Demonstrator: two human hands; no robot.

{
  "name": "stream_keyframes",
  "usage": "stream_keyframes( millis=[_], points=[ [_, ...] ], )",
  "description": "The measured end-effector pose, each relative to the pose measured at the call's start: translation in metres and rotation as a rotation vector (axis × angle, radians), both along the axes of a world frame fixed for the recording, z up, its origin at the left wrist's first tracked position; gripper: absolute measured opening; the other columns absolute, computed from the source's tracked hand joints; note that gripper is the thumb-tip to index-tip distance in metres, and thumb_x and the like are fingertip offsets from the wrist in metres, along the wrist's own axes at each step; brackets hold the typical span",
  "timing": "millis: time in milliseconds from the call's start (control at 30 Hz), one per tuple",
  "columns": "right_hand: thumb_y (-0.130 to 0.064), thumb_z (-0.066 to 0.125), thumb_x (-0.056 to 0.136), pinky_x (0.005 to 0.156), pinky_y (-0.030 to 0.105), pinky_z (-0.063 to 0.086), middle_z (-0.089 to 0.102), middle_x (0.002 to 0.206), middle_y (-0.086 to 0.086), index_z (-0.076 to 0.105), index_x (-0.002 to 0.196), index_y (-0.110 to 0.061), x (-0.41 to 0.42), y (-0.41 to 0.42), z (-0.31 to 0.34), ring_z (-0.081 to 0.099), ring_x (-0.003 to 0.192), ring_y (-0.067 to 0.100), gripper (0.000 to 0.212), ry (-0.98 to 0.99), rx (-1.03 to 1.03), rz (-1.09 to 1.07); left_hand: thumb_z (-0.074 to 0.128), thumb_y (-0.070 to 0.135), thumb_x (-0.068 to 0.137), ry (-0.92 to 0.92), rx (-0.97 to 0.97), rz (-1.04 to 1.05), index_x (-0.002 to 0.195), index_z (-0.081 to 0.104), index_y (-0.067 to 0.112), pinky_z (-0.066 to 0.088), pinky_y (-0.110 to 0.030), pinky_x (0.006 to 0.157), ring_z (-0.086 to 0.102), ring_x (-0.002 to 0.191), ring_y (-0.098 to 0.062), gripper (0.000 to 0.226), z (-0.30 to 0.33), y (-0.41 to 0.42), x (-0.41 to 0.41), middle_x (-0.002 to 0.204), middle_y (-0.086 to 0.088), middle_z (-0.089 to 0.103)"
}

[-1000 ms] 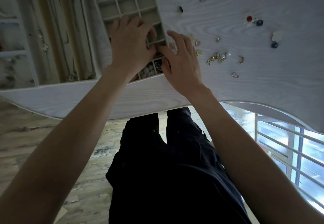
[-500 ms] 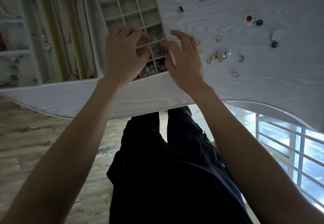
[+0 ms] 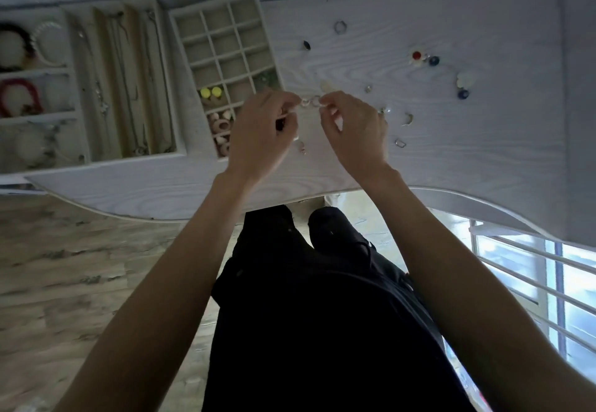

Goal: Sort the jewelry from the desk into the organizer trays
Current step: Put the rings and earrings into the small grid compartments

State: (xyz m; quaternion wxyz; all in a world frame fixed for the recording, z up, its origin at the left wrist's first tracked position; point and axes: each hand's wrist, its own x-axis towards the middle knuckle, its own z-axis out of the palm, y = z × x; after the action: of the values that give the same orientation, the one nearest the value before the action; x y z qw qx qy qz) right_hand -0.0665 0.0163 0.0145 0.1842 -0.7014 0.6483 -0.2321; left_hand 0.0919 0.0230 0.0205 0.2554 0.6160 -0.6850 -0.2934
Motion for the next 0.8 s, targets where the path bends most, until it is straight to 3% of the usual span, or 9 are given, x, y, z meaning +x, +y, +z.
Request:
stream_keyframes(
  millis=[200,333,400,633,800],
  points=[
    [-0.024,0.055,0.091,0.074,0.034,0.048,0.066,0.097,0.0,0.065,0.106,-0.018,-0.087,0.024,-0.005,0.062,0.086,0.022,0.019,0.119,0.201,-0.036,0.056,0.013,0.089,-0.024,0.085,-0.208,0.116,0.06,0.012,0.041,-0.026,0.086,0.053,0.099,-0.016,0.027,0.001,0.001,-0.076,0.109,-0.002,0.059],
    [-0.025,0.062,0.086,0.08,0.035,0.045,0.057,0.112,0.006,0.061,0.114,-0.016,-0.138,0.029,-0.02,0.057,0.097,0.026,0.029,0.118,0.312,-0.051,0.063,0.012,0.082,-0.261,0.005,-0.14,0.115,0.061,0.006,0.036,-0.038,0.097,0.048,0.111,-0.033,0.034,-0.021,-0.003,-0.115,0.114,-0.013,0.059],
    [-0.026,0.064,0.084,0.081,0.036,0.045,0.053,0.115,0.007,0.059,0.117,-0.016,-0.15,0.025,-0.025,0.054,0.101,0.027,0.035,0.11,0.354,0.012,0.064,0.017,0.081,-0.364,-0.009,-0.087,0.115,0.062,0.008,0.033,-0.037,0.097,0.048,0.11,-0.033,0.035,-0.032,-0.007,-0.125,0.115,-0.013,0.06],
    [-0.026,0.063,0.087,0.085,0.038,0.046,0.052,0.117,0.008,0.057,0.119,-0.014,-0.147,-0.002,-0.034,0.052,0.107,0.025,0.035,0.065,0.297,0.153,0.061,0.022,0.084,-0.441,0.046,-0.034,0.118,0.061,0.012,0.037,-0.038,0.092,0.046,0.111,-0.032,0.035,-0.043,-0.005,-0.135,0.12,-0.01,0.057],
    [-0.025,0.059,0.088,0.078,0.032,0.044,0.058,0.108,0.004,0.064,0.108,-0.016,-0.179,-0.011,-0.03,0.057,0.097,0.023,0.023,-0.022,0.144,0.021,0.058,0.027,0.085,-0.447,-0.006,-0.012,0.11,0.064,0.012,0.038,-0.039,0.089,0.05,0.106,-0.031,0.031,-0.04,-0.012,-0.151,0.111,-0.01,0.061]
  ],
)
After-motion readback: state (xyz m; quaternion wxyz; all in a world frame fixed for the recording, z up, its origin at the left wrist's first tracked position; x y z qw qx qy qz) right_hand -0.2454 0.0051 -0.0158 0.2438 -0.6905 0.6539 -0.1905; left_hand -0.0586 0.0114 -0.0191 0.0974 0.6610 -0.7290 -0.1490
